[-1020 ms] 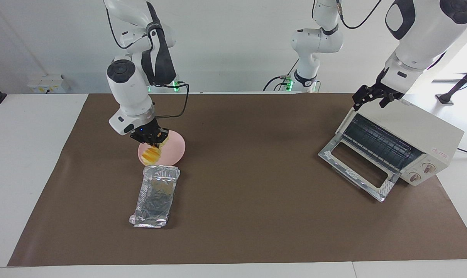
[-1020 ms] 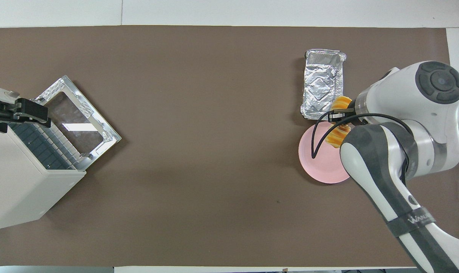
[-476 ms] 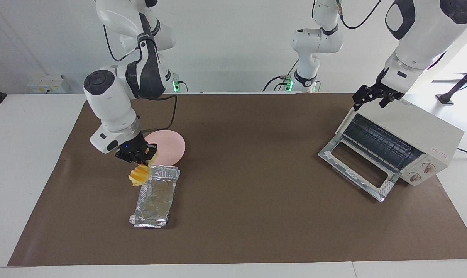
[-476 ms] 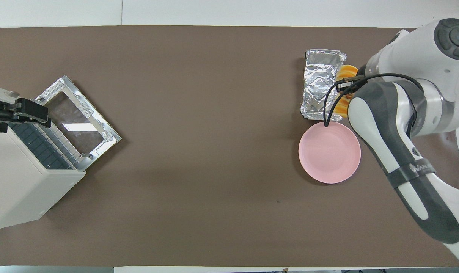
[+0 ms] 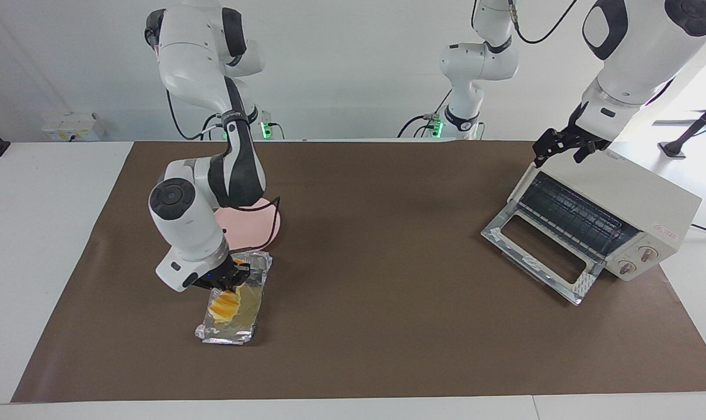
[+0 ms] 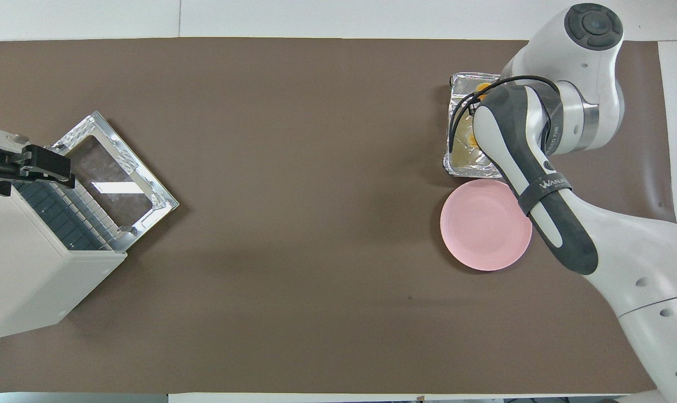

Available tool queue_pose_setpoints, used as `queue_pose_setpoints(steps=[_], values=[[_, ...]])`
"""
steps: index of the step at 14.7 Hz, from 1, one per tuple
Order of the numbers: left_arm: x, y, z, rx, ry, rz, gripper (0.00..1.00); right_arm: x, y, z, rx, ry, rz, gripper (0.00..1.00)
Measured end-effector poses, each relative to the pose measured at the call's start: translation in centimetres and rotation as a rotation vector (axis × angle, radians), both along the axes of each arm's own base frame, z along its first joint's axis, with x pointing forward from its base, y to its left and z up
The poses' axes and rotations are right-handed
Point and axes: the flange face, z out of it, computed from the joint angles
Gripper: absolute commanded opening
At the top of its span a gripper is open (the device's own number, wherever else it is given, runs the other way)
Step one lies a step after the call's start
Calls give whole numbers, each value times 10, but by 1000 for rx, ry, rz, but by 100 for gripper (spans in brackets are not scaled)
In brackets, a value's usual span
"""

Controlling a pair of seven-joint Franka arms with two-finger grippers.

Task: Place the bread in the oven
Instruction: 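Carry the bread roll with the right gripper into the foil tray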

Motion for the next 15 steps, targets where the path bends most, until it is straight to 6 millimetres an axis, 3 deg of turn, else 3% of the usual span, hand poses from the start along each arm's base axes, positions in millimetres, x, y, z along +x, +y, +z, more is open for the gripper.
queue_pose_setpoints(steps=[3, 7, 11, 12, 13, 15], values=[[0, 0, 0, 0, 0, 0, 100, 1, 1, -7, 0, -18, 22, 0], [0, 0, 0, 0, 0, 0, 100, -7, -1, -43, -2, -28, 42, 0], [0, 0, 0, 0, 0, 0, 100, -14, 2, -58, -3, -25, 47, 0], [0, 0, 0, 0, 0, 0, 100, -14, 3, -59, -3, -23, 47, 68], [0, 0, 0, 0, 0, 0, 100, -14, 2, -59, -3, -22, 47, 100], [0, 0, 0, 0, 0, 0, 100, -15, 2, -58, -4, -16, 46, 100]])
